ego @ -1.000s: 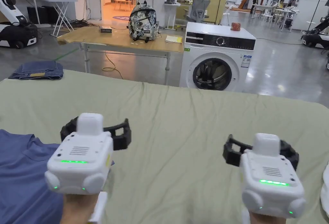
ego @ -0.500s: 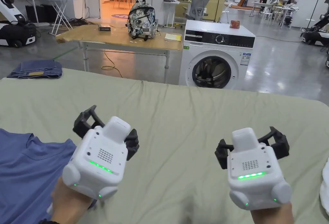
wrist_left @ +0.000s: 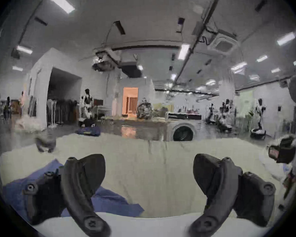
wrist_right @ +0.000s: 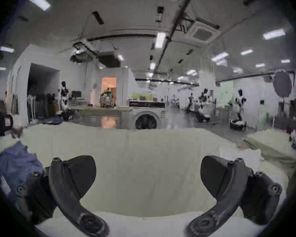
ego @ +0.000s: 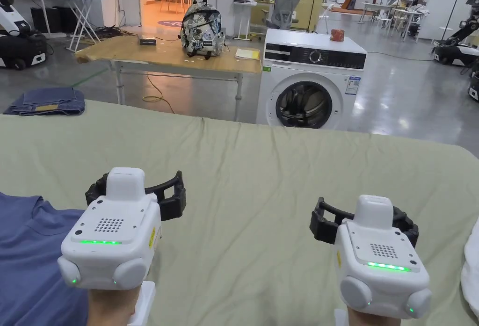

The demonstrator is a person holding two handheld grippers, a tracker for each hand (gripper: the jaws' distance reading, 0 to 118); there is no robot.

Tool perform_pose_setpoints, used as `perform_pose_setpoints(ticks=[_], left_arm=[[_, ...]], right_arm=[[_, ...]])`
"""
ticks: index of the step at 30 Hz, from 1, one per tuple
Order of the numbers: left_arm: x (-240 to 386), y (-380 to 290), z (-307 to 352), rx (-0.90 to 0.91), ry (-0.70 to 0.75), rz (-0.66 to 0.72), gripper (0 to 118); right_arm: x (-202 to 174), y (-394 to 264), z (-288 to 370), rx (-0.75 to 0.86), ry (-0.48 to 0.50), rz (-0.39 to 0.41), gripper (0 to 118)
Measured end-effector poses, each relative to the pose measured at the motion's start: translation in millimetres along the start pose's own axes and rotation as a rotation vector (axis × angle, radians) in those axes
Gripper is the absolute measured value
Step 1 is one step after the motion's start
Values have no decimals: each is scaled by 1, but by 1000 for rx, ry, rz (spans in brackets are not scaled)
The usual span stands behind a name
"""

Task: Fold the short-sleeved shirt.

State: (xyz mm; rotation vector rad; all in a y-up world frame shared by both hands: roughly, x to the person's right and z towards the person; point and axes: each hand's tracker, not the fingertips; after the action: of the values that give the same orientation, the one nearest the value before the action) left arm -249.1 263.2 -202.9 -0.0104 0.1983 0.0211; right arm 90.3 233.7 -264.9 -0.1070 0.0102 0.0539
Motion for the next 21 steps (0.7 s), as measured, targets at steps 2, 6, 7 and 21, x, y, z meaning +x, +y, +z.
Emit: perform_pose_setpoints(ticks=[2,6,7,21], left_arm=[[9,1,-1,-47,5,-62,105],[15,-1,-2,-61,-9,-79,105],[17,-2,-3,-68,4,-81,105],[15,5,9,-80,25,-15,0]], right_arm=[[-3,2,1,4,3,7,118],[-6,1,2,1,-5,-5,118],[-7,0,2,-4,-8,-10,118],[-14,-3,13,2,-60,-26,0]])
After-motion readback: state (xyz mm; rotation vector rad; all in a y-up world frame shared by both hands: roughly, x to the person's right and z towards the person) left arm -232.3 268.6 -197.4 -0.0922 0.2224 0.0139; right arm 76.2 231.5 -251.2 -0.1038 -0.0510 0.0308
